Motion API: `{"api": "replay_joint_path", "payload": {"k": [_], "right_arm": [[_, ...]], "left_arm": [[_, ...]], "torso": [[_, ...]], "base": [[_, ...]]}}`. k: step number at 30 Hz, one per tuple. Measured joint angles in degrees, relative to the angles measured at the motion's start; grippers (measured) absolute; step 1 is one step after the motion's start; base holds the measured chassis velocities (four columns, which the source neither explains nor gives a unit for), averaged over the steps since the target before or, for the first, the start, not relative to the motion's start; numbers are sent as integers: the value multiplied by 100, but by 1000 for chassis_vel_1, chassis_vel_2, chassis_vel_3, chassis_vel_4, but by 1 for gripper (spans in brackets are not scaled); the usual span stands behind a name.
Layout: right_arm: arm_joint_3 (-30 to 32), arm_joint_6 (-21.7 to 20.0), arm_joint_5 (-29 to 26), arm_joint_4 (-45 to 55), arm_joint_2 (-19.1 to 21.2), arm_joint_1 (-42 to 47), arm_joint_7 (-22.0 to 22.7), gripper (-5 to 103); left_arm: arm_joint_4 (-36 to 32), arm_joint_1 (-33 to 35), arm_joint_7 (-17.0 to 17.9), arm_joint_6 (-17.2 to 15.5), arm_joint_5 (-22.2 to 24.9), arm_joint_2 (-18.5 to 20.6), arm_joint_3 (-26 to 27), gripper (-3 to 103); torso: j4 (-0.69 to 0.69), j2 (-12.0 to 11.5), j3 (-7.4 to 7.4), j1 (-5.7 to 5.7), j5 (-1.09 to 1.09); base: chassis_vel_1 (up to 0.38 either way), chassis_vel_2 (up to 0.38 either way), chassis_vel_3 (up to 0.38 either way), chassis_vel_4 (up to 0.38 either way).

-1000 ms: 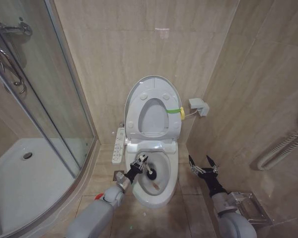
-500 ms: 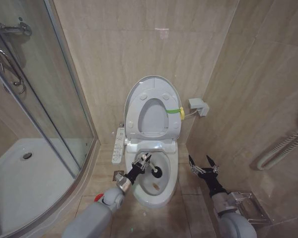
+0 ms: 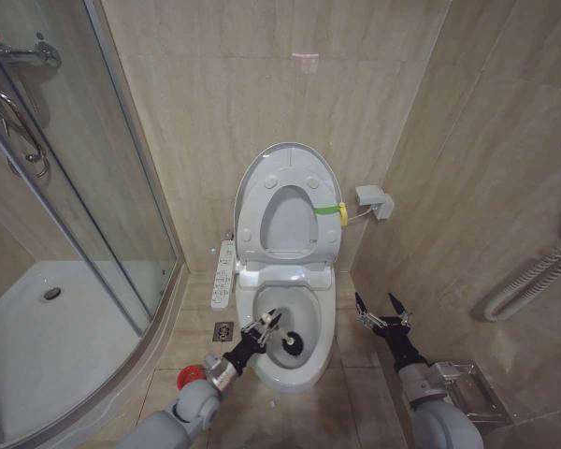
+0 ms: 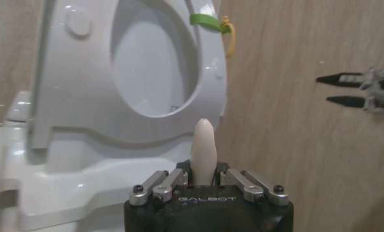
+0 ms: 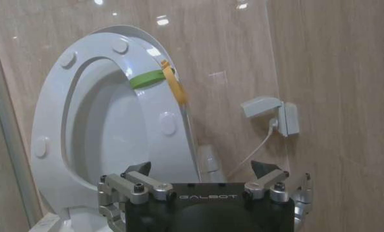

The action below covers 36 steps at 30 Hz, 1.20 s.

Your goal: Open the toilet lid, clean the toilet bowl with a toilet brush, close the toilet lid, and flush.

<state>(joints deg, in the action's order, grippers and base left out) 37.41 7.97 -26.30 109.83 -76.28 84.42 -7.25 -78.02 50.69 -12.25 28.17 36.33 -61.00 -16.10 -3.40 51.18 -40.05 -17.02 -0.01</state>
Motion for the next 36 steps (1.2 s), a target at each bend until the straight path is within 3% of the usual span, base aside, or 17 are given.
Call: {"api": "replay_joint_path", "payload": {"k": [9,22,32,36], "right_arm": [[0,0,0,0,0,0,0,100],[0,0,0,0,0,0,0,100],[0,0,0,0,0,0,0,100],[0,0,0,0,0,0,0,100]], "left_arm": [[675,-256,-157,109,67,-246,111,22],[1662,-1043,-291,212,261,-806,-313,22],[2143,-1133,140,93,-286,-888,-194,22],[1906,-1096,-95,186,-13,-797,-201,22]], "torso": [[-1,0,0,0,0],[-1,-1,-1,0,1],[1,-1,-1,-1,1],[1,-1,-1,-1,2]], "base": [[0,0,0,0],[0,0,0,0],[0,0,0,0],[0,0,0,0]]}}
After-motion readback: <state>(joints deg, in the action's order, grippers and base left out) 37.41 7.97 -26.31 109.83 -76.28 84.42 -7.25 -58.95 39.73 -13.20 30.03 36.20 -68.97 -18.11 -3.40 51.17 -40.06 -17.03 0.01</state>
